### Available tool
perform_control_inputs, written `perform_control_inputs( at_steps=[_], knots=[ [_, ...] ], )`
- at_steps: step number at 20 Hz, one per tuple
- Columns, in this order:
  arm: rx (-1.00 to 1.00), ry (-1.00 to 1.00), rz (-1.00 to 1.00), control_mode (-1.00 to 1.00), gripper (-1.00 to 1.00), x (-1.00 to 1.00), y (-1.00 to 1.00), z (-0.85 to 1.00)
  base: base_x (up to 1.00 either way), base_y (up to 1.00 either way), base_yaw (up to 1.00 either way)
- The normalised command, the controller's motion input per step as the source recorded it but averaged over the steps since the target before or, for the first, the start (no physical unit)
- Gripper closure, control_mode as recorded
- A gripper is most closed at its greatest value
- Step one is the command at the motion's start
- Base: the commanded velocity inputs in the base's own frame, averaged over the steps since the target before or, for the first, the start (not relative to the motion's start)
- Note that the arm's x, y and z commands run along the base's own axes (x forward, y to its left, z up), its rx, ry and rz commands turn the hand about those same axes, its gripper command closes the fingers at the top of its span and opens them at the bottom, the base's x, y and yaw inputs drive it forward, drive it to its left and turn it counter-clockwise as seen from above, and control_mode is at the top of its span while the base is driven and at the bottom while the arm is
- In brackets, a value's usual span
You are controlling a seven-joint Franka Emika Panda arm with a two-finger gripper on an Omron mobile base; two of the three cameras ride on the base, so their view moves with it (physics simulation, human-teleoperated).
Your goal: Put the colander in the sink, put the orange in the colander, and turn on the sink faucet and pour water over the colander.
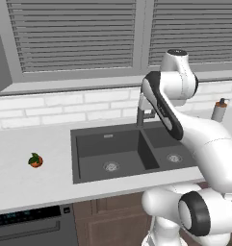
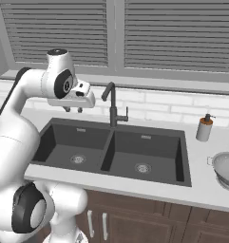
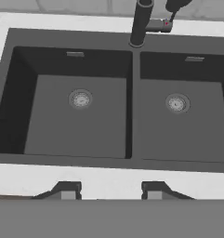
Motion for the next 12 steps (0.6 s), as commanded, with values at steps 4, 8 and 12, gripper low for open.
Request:
perform_control_inputs(
  at_steps=[4, 8, 12],
  knots=[
    [0.00, -0.04, 0.01, -1.00, -1.00, -0.23, -0.47, -0.03, 0.00, 0.00, 0.00],
    [0.00, -0.06, 0.01, -1.00, -1.00, -0.59, -1.00, -0.01, 0.00, 0.00, 0.00],
    [-0.13, -0.06, 0.00, -1.00, -1.00, -0.40, -1.00, -0.07, 0.00, 0.00, 0.00]
  ],
)
